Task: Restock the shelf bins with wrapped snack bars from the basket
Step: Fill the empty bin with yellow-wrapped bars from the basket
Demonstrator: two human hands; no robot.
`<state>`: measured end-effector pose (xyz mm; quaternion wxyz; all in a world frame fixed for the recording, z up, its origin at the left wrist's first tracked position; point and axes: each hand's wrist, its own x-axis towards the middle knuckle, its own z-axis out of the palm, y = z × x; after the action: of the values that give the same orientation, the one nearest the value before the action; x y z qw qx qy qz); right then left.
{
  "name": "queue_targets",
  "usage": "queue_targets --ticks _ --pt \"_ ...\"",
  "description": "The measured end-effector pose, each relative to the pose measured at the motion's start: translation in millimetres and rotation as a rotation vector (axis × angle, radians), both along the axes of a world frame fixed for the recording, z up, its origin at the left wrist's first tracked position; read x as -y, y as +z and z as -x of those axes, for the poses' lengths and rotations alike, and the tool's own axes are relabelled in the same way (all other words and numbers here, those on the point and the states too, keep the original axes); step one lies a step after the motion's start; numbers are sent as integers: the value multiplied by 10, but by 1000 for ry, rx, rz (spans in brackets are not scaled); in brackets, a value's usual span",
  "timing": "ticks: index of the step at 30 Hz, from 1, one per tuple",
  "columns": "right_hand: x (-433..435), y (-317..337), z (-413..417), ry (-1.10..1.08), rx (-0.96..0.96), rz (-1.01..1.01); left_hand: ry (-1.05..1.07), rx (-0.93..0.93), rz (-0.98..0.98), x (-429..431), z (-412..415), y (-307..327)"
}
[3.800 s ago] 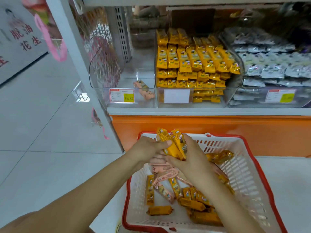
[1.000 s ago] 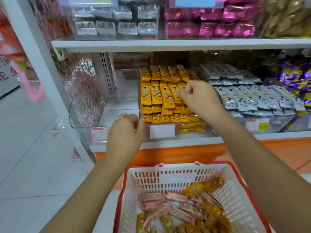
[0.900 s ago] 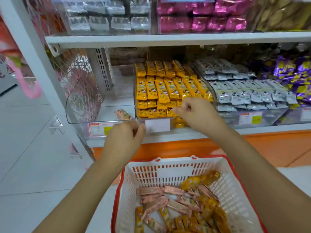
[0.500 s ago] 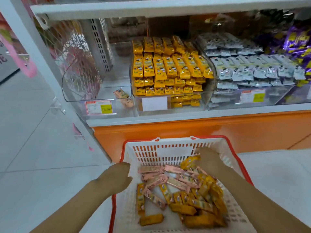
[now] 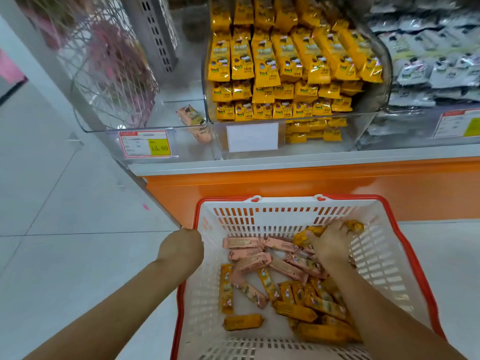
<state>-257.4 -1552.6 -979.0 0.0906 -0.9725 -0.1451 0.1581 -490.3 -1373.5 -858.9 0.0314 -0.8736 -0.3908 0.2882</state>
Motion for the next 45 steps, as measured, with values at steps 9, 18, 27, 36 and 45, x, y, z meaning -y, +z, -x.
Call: queue_targets --ticks 9,18,27,36,45 --pt "-169 -170 -22 -66 -188 -63 11 -18 -22 -56 -100 -99" --pt "-68 148 -46 -153 -295 -259 172 108 252 4 -135 130" --pt "161 1445 331 29 -594 -985 448 660 700 213 -261 553" --pt "122 2128 823 502 -270 -1141 971 1356 1610 490 -360 1082" --pt "248 2104 736 388 -383 -1304 914 1398 1656 398 -370 1120"
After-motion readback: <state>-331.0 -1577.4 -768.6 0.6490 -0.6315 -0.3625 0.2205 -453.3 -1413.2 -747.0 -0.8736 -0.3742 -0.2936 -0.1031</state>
